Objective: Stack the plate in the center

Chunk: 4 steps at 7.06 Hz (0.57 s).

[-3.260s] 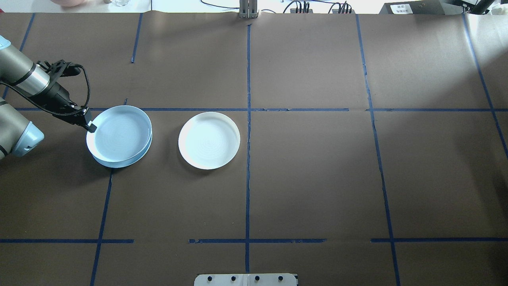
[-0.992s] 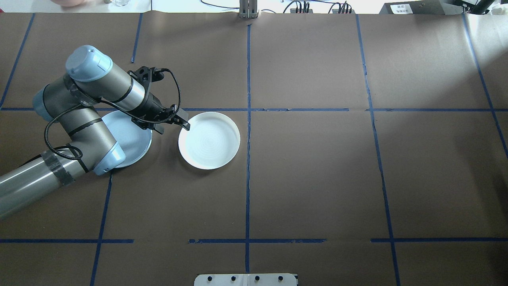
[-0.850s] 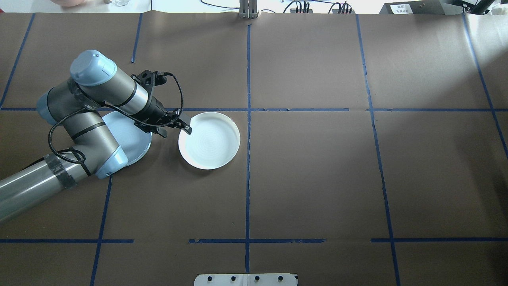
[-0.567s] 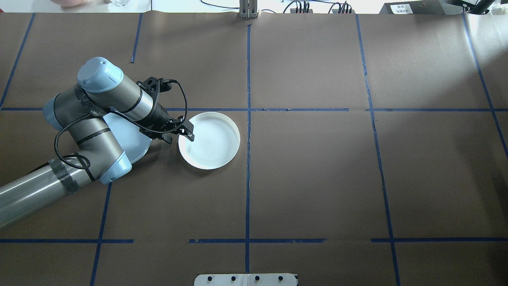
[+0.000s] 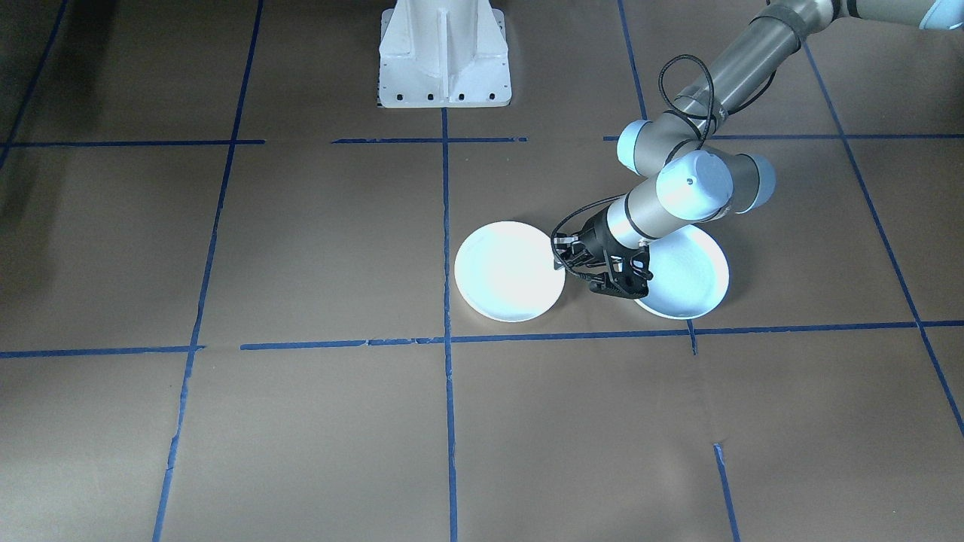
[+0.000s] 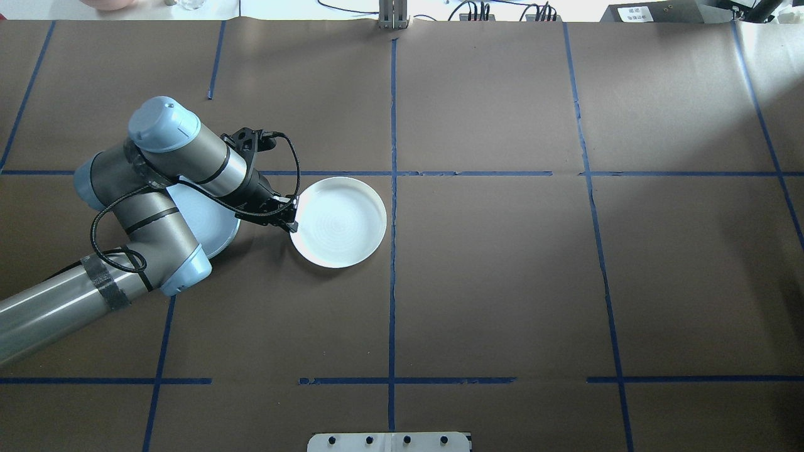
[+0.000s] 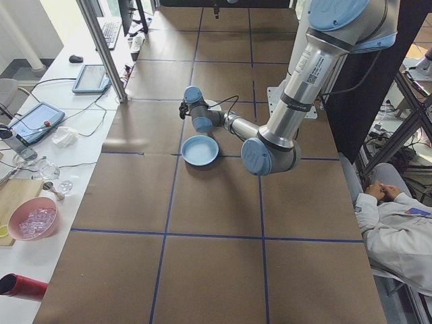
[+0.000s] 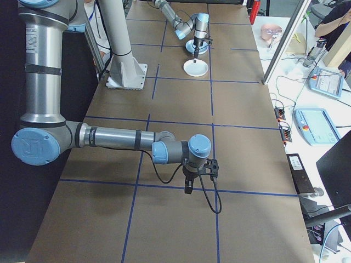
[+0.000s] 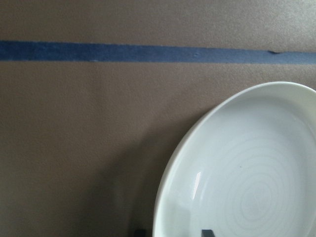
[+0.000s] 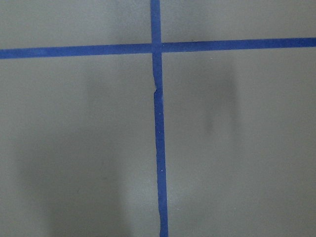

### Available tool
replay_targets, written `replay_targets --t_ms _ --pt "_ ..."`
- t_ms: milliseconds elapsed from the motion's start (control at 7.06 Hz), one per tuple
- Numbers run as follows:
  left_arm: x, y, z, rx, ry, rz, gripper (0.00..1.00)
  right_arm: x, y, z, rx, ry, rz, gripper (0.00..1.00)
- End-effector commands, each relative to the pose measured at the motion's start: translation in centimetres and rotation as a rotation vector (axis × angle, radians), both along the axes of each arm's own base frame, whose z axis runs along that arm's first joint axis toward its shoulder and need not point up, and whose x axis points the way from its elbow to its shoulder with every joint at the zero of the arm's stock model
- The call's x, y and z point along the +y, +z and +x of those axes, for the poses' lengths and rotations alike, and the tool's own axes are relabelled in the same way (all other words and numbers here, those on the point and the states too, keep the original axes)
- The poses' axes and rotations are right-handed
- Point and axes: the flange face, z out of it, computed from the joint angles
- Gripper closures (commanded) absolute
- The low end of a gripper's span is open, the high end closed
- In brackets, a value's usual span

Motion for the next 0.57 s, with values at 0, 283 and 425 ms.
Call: replay_targets --t_ms 0,283,425 --pt "-0.1 -1.8 -1.4 0.034 -0.011 0.018 1.0 0.0 0.0 0.0 0.0 0.0 -0.001 0.0" --pt "-0.4 -2.0 -4.6 0.05 -0.051 0.017 1.0 0.0 0.0 0.0 0.0 0.0 0.0 0.0" --pt "-1.8 -0.4 -7.1 0.036 -0.082 0.01 1.0 0.0 0.0 0.0 0.0 0.0 0.0 0.0"
